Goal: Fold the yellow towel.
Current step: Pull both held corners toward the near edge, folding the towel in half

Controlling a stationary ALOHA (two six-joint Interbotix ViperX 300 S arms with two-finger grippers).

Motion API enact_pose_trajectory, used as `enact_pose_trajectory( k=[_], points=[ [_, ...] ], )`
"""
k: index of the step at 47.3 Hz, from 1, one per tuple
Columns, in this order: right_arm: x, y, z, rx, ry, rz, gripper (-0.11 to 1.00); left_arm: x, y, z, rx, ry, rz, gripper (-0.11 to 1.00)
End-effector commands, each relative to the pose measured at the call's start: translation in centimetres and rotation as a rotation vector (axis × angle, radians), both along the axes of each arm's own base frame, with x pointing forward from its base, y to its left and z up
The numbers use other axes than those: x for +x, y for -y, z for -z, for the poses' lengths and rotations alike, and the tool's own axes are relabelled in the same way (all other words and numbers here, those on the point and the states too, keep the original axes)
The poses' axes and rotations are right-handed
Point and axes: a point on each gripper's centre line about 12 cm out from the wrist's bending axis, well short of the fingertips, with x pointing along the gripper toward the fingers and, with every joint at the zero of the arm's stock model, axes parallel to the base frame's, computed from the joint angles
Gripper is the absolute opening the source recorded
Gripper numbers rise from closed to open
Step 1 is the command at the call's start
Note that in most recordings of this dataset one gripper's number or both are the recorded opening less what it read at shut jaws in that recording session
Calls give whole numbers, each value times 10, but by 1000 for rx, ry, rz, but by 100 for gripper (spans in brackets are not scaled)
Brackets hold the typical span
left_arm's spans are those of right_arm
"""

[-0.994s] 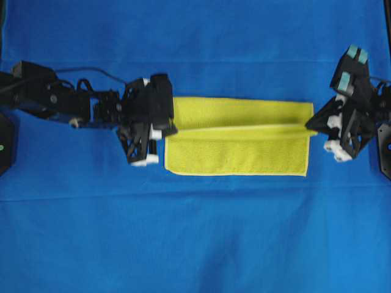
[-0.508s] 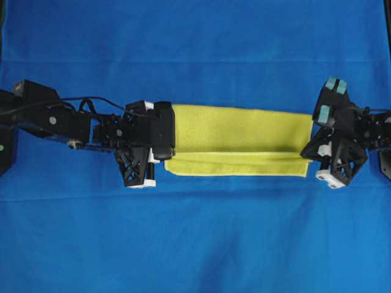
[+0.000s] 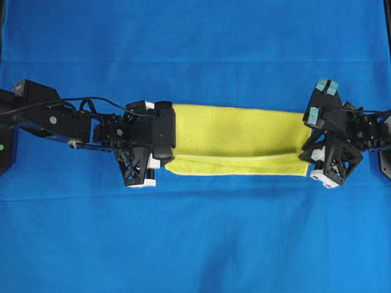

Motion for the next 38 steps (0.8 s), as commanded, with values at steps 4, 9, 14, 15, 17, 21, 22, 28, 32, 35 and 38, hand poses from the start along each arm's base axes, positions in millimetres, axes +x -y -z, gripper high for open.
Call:
enact_pose_trajectory(
  k=[4,9,14,15,17,21,22,28,32,35,38],
  points=[
    [8,-1,-21,-27,66,-34,63,1,-1,-25,12,66,10,68],
    [9,4,-36,-78,112,-59,56,0,-11,-35,20,89,-12,72],
    [7,16,-41,-127,126,-49,57,0,-28,-35,27,90,-54,67],
    [6,21,-40,-137,117,-35,57,0,-32,-35,28,90,-63,67],
    [5,28,-39,-150,107,-15,57,1,-38,-35,29,91,-77,67],
    [2,42,-34,-175,67,25,57,1,-51,-35,32,91,-110,67],
    [1,45,-32,-183,55,30,57,2,-54,-35,34,91,-118,67],
    [-3,61,-19,-210,-7,61,57,2,-72,-25,35,70,-163,67],
    [-5,68,-8,-212,-47,80,57,3,-81,-16,34,46,-186,67],
    [-6,72,-1,-210,-70,91,57,5,-87,-8,33,31,-199,67],
    [-6,76,7,-207,-87,97,57,7,-91,-4,33,26,-207,67]
  ],
)
